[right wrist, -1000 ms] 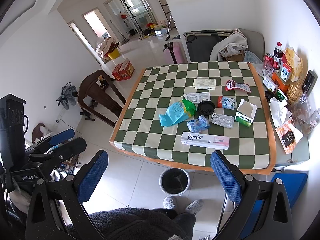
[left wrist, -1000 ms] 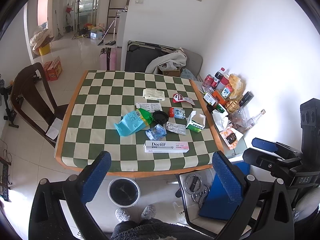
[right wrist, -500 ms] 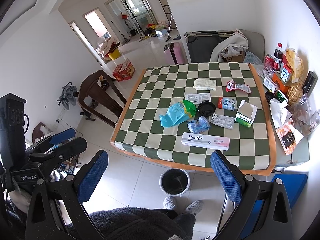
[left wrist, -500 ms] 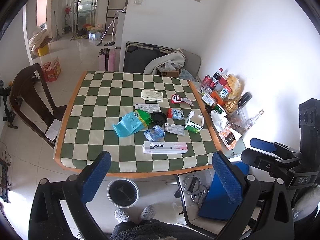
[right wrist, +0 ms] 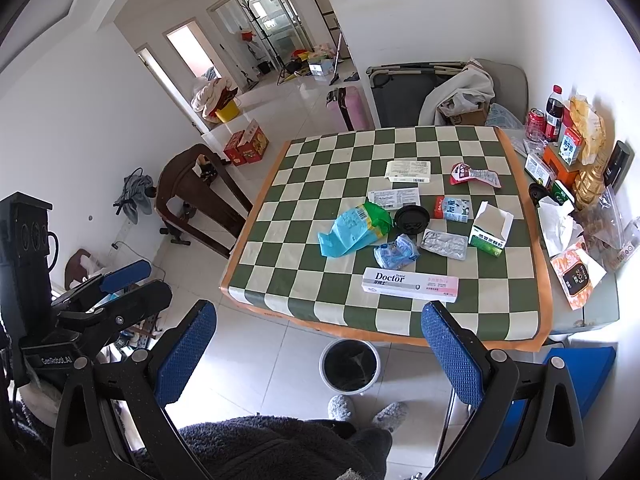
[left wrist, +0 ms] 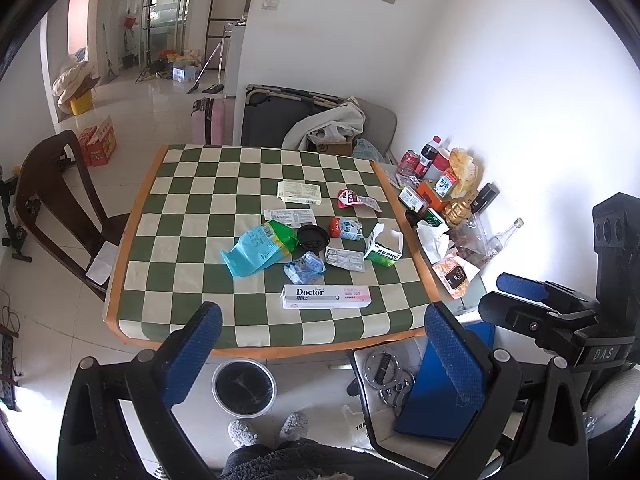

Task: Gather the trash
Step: 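Grasp the Doctor toothpaste box with the left tool while the right tool grasps a white carton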

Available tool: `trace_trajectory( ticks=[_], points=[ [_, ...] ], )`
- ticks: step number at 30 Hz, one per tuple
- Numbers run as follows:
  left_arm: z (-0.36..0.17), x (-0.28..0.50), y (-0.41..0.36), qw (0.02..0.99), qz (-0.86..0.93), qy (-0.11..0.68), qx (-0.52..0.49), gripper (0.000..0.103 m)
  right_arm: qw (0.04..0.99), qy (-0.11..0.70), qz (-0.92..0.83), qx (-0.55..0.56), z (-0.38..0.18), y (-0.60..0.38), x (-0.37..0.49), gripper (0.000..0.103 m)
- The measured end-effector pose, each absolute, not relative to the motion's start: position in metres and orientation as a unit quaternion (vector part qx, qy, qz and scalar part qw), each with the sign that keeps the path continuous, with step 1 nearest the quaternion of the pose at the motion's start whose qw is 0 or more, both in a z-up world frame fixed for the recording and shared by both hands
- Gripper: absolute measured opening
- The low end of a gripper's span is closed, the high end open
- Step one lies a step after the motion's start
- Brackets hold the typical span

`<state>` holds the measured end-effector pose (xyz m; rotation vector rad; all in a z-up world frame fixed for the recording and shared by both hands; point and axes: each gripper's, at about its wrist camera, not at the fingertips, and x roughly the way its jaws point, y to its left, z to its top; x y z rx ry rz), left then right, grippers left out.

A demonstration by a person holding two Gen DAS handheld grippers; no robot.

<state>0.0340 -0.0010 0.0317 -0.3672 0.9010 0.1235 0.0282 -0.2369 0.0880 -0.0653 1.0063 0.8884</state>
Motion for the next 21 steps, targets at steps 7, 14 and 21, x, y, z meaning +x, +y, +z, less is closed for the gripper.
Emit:
trace_trajectory(
  ticks=[7,14,21],
  points=[
    [0.030,0.035,-0.002,0.882,0.060,0.435,-0.172,0.103,0.783,0.466,0.411,-0.026,0.092,-0.233,0.027,0.103],
    [-0.014,0.081,-0.012,0.882,0.128,0.453,-0.027,0.103,0.806,0.481,0.346,0.004,0.083,-0.234,0.049,0.103],
    [-0.128,0.159,-0.037,0.835,0.055,0.531,0.131,0.103,0.817,0.527,0.232,0.004,0.002,-0.269,0.101,0.103]
  ],
)
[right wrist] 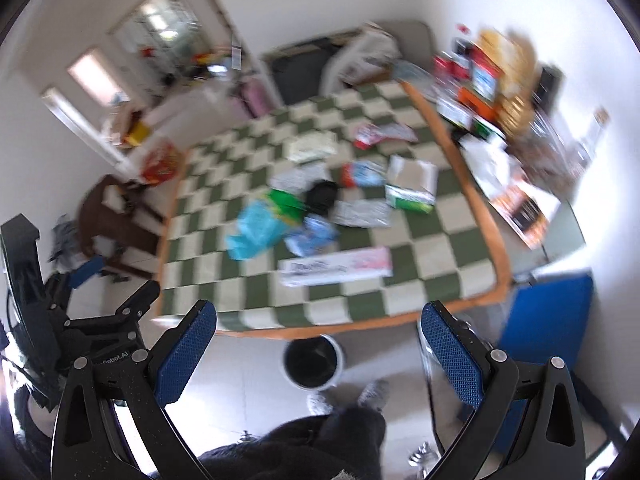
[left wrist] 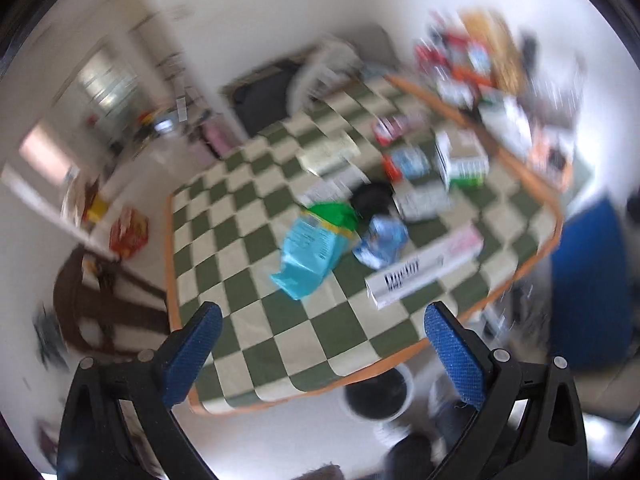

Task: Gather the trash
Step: 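Grasp the Doctor toothpaste box with the left tool while the right tool grasps a white carton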

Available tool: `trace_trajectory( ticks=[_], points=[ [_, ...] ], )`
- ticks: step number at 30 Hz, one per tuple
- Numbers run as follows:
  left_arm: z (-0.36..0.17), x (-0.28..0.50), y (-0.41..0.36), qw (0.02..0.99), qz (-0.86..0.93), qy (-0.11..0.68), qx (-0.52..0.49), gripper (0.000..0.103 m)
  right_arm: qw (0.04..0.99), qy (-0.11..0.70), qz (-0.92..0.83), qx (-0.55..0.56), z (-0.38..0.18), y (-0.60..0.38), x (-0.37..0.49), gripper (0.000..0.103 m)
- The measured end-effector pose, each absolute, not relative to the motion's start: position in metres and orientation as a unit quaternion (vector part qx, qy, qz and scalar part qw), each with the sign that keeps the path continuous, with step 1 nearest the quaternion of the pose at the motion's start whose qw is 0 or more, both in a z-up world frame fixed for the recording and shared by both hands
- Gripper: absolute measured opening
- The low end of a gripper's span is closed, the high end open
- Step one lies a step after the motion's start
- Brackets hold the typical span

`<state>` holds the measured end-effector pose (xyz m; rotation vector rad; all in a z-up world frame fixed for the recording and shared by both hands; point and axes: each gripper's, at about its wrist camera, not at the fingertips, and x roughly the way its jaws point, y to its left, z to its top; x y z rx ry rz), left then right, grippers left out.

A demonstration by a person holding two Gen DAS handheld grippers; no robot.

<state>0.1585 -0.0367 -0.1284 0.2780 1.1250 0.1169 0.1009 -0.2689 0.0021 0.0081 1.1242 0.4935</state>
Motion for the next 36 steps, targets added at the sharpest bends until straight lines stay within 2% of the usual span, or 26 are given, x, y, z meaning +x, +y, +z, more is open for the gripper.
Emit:
trace_trajectory(
  ticks=[10,17,19,20,21,23,27,31,36],
  points=[
    [-0.300,0.254,-0.107,0.712,-0.069,0.644,0.271,0.102,0.772,0.621,0.132,-0.014,-0.152,-0.322,0.225,0.103],
    [-0.372,0.283,-0.143,0.626,-0.156,0.680,0.350,0.102,0.719,0.681,0.128,-0.043,-0.238,-0.338,0.295,0.103],
    [-0.386,0.284,-0.147,0.608,-0.173,0.687,0.359,0.093,0.710,0.692,0.125,-0.044,-0.249,-0.343,0.307,0.103],
    [-0.391,0.284,-0.146,0.598,-0.176,0.694,0.359,0.084,0.705,0.697,0.125,-0.045,-0.255,-0.345,0.313,0.103],
    [-0.390,0.285,-0.145,0.600,-0.186,0.698,0.343,0.071,0.701,0.701,0.124,-0.045,-0.257,-0.347,0.316,0.103],
    [-0.388,0.288,-0.140,0.594,-0.206,0.718,0.300,0.053,0.693,0.709,0.122,-0.045,-0.263,-0.351,0.322,0.103],
    [-0.386,0.288,-0.122,0.610,-0.168,0.731,0.255,0.049,0.684,0.718,0.121,-0.037,-0.270,-0.356,0.337,0.103],
    [-0.357,0.291,-0.094,0.645,-0.106,0.744,0.142,0.049,0.688,0.716,0.121,-0.017,-0.266,-0.351,0.349,0.103],
    [-0.318,0.300,-0.020,0.700,0.018,0.714,-0.021,0.049,0.708,0.696,0.106,0.057,-0.258,-0.338,0.371,0.103]
  ],
)
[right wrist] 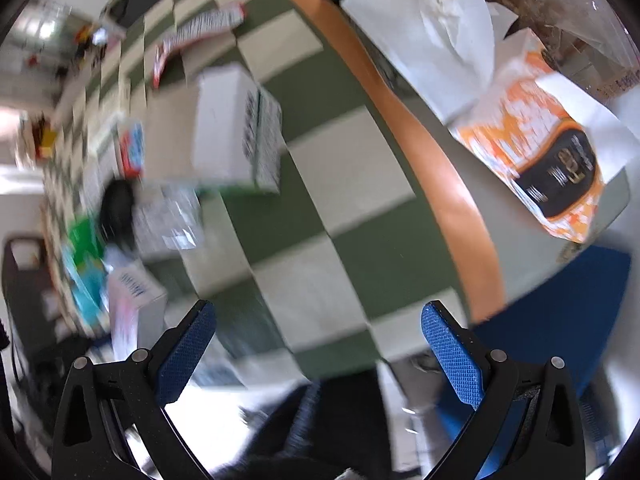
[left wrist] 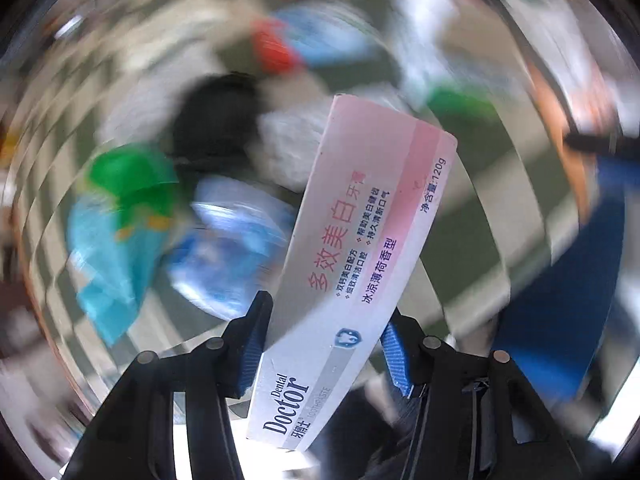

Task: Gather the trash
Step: 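Grasp the Doctor toothpaste box with the left tool while the right tool grasps a white carton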

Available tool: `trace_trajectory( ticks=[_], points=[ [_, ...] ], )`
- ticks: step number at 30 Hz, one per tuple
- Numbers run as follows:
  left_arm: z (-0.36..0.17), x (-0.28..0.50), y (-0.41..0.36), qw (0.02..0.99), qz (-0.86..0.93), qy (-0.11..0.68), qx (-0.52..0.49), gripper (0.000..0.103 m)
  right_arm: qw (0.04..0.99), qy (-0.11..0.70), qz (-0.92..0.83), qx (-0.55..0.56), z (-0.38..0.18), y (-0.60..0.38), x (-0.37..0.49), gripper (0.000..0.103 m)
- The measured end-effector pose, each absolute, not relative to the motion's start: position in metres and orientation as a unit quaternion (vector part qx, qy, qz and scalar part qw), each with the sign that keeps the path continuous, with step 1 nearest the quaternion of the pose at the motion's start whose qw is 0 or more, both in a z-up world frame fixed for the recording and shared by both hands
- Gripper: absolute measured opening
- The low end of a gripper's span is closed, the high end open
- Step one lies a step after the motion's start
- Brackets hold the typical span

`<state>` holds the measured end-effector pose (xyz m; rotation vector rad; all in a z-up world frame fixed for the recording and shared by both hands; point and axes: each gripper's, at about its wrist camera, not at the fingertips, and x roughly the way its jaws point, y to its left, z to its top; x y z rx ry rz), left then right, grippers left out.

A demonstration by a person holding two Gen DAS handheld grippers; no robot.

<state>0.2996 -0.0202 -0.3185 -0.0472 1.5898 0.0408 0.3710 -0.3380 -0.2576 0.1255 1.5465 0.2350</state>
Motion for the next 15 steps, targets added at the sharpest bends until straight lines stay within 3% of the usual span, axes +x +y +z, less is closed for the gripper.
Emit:
trace_trajectory(
  ticks=[6,15],
  points=[
    [-0.312,0.318,0.065,0.719,0.168,0.667,-0.094,0.049,0.722,0.680,0.092,0.094,-0.258,-0.285,0.412,0.103],
    [-0.335,0.338,0.091,0.710,0.251,0.646,-0.122,0.047,0.736,0.673,0.057,0.045,-0.282,-0.216,0.458,0.103]
  ],
)
